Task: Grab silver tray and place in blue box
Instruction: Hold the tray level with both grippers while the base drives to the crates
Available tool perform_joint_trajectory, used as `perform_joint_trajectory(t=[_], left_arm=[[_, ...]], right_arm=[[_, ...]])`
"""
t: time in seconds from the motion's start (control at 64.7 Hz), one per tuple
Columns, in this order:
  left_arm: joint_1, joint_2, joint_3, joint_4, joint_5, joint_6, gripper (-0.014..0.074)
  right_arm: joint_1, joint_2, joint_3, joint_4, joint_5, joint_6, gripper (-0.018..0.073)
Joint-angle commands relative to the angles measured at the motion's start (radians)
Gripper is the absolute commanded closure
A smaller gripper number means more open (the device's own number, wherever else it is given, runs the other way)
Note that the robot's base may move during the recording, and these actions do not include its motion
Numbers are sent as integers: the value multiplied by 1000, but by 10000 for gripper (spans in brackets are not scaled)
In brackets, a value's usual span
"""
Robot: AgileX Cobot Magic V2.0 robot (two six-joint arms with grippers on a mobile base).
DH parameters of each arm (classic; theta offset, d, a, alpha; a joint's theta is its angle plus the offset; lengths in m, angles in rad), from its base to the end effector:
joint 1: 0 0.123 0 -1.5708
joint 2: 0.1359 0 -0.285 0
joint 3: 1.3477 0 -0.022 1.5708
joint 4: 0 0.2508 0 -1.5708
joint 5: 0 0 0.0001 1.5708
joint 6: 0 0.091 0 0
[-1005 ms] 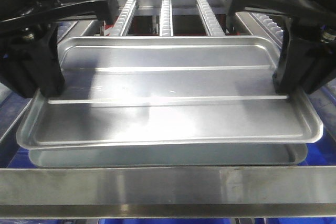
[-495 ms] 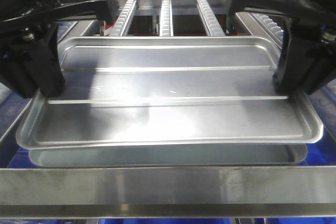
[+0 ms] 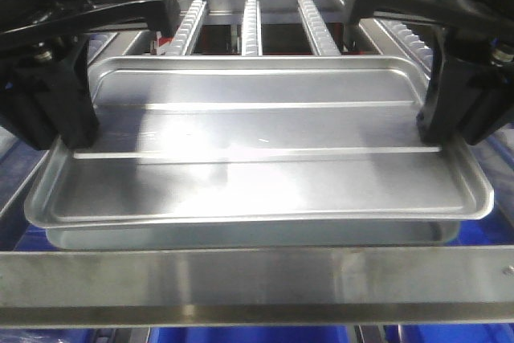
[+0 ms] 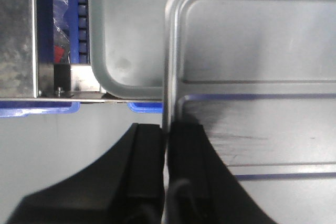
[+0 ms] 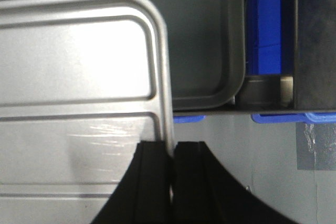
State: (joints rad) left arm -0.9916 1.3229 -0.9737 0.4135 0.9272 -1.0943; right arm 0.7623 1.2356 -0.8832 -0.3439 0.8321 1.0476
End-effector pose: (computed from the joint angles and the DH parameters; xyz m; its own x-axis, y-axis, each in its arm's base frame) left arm 0.1621 -0.1944 0.2839 -0.8688 0.0438 -0.4933 0.1119 0.9877 -0.1095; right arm 0.1848 0.1450 0.2806 -0.8581 0.1514 -0.4907 0.0585 0.9782 0.1995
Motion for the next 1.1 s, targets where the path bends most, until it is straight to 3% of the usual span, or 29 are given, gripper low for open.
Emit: perform_joint_trajectory(t=[0.0,1.082], left_arm=[[0,-24,-33,29,10,0,612],[0,-11,-33,22,10,0,612]], right_arm=[[-4,-21,-36,-42,-11,9,500],[-4,-21,-36,-42,-10,9,500]])
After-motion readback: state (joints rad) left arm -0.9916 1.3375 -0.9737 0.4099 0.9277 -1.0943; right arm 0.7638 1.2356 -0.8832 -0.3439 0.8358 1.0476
